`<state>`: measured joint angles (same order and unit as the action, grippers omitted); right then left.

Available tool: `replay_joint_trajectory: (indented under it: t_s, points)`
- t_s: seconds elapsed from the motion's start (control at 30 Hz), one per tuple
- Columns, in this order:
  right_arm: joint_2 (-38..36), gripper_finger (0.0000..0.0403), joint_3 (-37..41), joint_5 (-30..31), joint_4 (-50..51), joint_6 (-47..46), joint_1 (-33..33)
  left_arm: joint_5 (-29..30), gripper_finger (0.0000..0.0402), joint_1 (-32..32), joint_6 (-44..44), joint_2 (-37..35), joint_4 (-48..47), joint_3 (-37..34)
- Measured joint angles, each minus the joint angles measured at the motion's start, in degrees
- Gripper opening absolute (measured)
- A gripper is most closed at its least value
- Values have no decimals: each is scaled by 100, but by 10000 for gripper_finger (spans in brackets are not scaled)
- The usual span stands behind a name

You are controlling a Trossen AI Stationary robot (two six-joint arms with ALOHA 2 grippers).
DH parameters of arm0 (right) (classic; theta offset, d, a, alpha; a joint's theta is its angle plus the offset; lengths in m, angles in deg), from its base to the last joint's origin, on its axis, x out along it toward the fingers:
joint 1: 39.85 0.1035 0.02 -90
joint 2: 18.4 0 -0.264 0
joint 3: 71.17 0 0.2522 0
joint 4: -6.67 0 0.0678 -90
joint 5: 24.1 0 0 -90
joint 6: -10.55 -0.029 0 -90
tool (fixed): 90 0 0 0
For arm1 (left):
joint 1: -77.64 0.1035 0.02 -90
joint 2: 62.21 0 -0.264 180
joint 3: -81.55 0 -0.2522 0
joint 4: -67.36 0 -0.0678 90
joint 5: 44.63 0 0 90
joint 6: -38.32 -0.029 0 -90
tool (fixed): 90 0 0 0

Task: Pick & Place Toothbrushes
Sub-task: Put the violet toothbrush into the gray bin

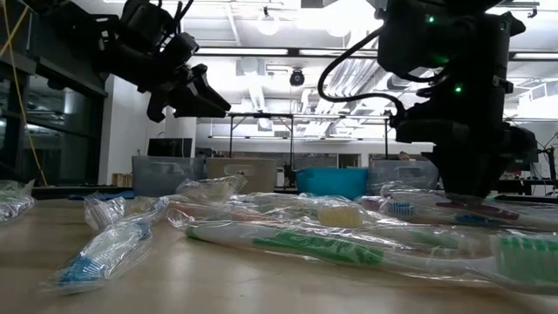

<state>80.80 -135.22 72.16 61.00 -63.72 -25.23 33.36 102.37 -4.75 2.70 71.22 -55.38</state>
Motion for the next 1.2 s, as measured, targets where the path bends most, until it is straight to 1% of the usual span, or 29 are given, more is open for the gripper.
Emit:
replay_joint_trajectory:
  t_s: [0.2,0.3,0.33,0.4,0.5,0.57,0.73,0.77,0.83,0.93,1.03,1.1,1.2]
  points:
    - [-39,22,25,167,-80,92,-63,-11,147,0,35,0,1,1]
    - [-251,18,62,447,-87,114,-75,-11,147,0,63,0,-1,1]
    - [-367,18,85,617,-97,141,-70,-11,147,0,107,0,3,1]
    - [-595,19,97,1160,-94,252,-71,-11,147,0,154,0,21,1]
    - [-1113,17,66,1875,-10,344,15,-11,147,0,207,0,26,1]
    - [-1322,17,71,2295,13,581,121,-9,147,0,326,0,65,1]
    - [-1728,17,112,3567,-28,1204,253,-58,147,0,609,0,120,1]
    - [-1773,17,187,3751,-106,1286,253,-58,147,0,676,0,161,1]
    - [-1904,17,423,3930,-289,1414,210,-48,147,-2,865,41,331,3]
    - [-2172,17,887,4085,-1042,1752,54,-26,147,-2,1204,120,557,3]
    - [-2396,17,1501,3996,-2389,2533,-189,-31,147,-7,1426,255,696,3]
    - [-2560,17,1928,3705,-3716,3313,-409,-33,147,-7,1597,401,803,3]
    - [-2611,17,2473,2969,-5841,4513,-814,-89,147,-7,1937,627,1189,11]
